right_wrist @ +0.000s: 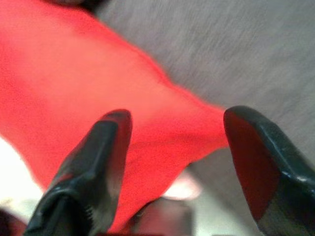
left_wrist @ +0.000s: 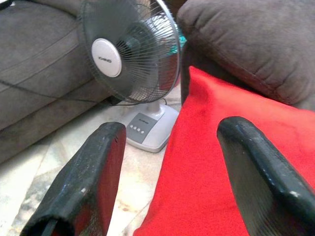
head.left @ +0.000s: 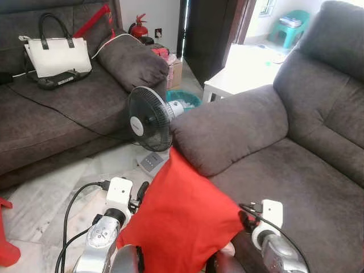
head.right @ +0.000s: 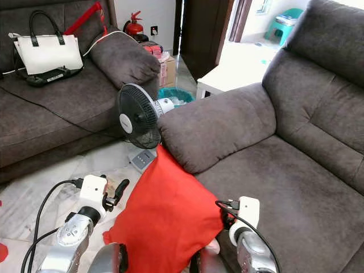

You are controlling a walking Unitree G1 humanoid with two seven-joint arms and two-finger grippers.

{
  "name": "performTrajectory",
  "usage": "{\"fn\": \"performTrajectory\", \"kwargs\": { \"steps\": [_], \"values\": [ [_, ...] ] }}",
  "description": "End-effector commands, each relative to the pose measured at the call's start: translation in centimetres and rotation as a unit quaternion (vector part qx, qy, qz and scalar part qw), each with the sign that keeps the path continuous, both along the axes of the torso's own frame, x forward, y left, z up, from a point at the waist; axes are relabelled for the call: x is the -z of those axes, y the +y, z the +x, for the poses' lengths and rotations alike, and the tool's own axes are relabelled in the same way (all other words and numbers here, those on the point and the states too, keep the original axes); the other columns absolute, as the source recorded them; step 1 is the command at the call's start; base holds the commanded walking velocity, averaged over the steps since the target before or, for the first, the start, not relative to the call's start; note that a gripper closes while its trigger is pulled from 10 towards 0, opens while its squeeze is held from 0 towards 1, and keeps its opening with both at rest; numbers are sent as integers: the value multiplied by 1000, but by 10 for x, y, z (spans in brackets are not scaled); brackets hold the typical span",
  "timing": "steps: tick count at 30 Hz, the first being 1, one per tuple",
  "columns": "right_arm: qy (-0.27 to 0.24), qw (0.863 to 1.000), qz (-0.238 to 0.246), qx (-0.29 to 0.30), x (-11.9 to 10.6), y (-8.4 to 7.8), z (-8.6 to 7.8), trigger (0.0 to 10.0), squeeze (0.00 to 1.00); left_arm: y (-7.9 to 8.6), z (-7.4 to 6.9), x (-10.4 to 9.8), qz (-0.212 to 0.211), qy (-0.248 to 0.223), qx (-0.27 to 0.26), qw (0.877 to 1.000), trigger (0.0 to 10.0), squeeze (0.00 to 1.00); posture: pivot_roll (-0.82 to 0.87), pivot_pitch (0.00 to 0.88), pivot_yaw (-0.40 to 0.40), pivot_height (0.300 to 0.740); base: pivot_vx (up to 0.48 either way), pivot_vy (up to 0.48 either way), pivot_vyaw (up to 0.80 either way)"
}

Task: Move the pillow to the sofa from floor

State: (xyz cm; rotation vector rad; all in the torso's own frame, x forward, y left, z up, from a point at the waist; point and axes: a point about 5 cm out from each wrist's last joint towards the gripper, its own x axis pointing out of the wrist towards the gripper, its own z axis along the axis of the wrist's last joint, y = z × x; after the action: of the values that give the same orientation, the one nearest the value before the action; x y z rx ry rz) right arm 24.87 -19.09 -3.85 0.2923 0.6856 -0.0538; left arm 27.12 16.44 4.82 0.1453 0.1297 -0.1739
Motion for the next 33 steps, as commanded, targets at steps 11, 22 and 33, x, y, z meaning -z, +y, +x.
{"fn": "performTrajectory", "kwargs": {
  "steps": [11, 22, 33],
  "values": [
    [5, 995, 85, 49, -10, 16, 23, 10000, 0, -16, 17, -29, -39, -77, -27, 996, 10000, 0, 146, 17, -140, 615, 0, 0, 0],
    [-54, 996, 60, 49, -14, 0, 21, 10000, 0, -28, 19, -14, 59, -84, 20, 994, 10000, 0, 174, 34, -145, 615, 0, 0, 0],
    [-10, 998, 40, 41, -7, 4, 17, 10000, 0, 42, -23, 26, 43, -10, -159, 986, 10000, 0, 192, 63, -151, 615, 0, 0, 0]
  ]
}}
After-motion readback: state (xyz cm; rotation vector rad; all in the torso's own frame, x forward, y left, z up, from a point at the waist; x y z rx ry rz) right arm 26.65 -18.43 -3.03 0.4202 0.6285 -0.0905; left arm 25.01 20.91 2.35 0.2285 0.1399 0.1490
